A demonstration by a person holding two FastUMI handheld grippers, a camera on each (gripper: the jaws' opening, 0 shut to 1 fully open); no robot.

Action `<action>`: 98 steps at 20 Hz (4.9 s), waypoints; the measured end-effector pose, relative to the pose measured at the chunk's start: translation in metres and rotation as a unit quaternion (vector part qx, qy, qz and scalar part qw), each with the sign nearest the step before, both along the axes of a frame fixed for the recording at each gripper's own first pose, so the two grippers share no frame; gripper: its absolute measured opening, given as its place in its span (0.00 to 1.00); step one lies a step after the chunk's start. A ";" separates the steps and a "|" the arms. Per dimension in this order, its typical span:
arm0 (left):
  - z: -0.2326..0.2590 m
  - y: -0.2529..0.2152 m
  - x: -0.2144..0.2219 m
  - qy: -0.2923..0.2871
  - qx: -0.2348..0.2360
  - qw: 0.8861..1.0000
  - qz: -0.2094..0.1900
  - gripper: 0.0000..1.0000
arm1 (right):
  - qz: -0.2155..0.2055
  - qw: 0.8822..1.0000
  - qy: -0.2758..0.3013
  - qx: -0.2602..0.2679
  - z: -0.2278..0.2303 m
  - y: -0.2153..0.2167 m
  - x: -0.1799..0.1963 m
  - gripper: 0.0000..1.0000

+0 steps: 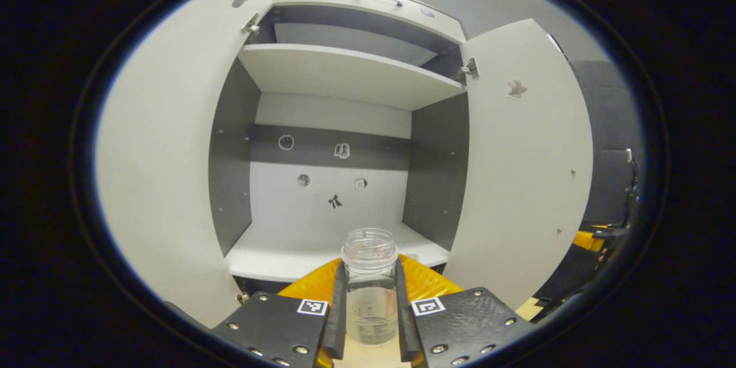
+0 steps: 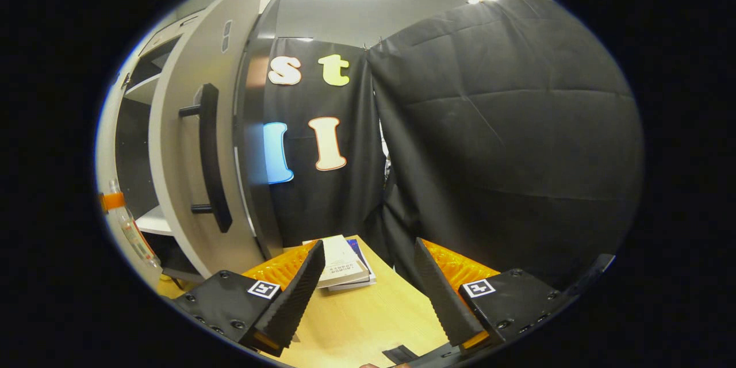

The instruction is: Grasp the bottle in the cabinet with the left hand and place it on the coaster, then close the right door with the right hand and the left door with the left hand.

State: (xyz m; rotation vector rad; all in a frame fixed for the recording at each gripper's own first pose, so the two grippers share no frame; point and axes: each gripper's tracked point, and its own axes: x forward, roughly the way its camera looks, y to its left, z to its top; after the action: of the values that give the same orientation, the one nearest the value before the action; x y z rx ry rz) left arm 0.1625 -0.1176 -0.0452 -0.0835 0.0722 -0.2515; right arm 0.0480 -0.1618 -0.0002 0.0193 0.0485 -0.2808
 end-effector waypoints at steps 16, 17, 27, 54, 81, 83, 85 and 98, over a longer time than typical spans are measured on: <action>-0.245 -0.062 -0.064 0.081 0.020 0.993 -0.083 0.39 | 0.003 1.000 0.008 -0.007 0.008 0.020 -0.034 0.99; -0.251 -0.066 -0.066 0.079 0.026 0.993 -0.089 0.39 | 0.001 1.000 0.010 -0.007 0.007 0.020 -0.036 0.99; -0.287 -0.084 -0.086 0.073 0.061 0.989 -0.116 0.42 | -0.014 1.000 0.025 -0.002 0.002 0.027 -0.049 0.99; -0.020 0.098 -0.157 0.022 0.002 0.970 0.243 0.90 | 0.096 0.995 -0.033 -0.020 0.066 -0.006 0.059 0.99; 0.017 0.116 -0.153 0.026 0.038 0.971 0.236 0.91 | 0.255 0.966 0.006 -0.029 0.072 0.118 0.041 0.97; 0.013 0.112 -0.155 0.030 0.042 0.975 0.218 0.90 | 0.258 0.966 0.004 -0.027 0.071 0.135 0.040 0.91; 0.003 0.111 -0.158 0.047 0.043 0.976 0.210 0.91 | 0.260 0.965 0.003 -0.025 0.069 0.153 0.041 0.97; 0.002 0.175 -0.212 0.041 0.045 0.970 0.235 0.89 | 0.309 0.951 -0.004 0.001 0.052 0.254 0.029 0.92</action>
State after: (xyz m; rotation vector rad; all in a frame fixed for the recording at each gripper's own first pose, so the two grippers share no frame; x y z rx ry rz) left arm -0.0490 0.0574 -0.0433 -0.0194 0.1441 0.2301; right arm 0.0772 0.0919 0.0522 0.0058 0.0447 0.3468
